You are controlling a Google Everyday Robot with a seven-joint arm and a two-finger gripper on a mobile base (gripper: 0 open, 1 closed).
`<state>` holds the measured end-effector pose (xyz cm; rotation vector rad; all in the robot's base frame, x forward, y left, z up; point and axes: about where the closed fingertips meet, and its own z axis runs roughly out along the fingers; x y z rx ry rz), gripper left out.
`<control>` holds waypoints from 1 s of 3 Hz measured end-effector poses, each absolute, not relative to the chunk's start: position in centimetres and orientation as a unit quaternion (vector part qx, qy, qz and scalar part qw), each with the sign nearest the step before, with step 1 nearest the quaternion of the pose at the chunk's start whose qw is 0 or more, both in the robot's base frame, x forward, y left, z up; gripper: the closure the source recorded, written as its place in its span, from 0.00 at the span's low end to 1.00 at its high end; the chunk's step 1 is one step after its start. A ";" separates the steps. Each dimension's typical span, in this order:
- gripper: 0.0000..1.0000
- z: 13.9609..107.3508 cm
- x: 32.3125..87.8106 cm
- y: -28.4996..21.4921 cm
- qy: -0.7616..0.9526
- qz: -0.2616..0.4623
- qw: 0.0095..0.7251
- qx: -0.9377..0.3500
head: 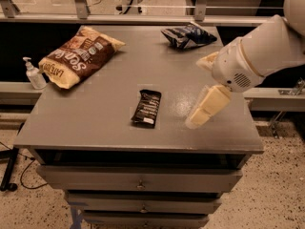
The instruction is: Move rxbar chocolate near blue chip bag
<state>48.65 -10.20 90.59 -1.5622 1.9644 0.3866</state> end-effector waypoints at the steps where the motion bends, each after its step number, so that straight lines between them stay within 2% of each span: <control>1: 0.00 90.6 48.5 -10.1 0.735 0.150 0.308 -0.585; 3: 0.00 86.5 50.3 -4.0 0.695 0.227 0.371 -0.573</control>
Offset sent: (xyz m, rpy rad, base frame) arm 0.0129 0.0648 -0.0487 0.3071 -0.0639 0.0469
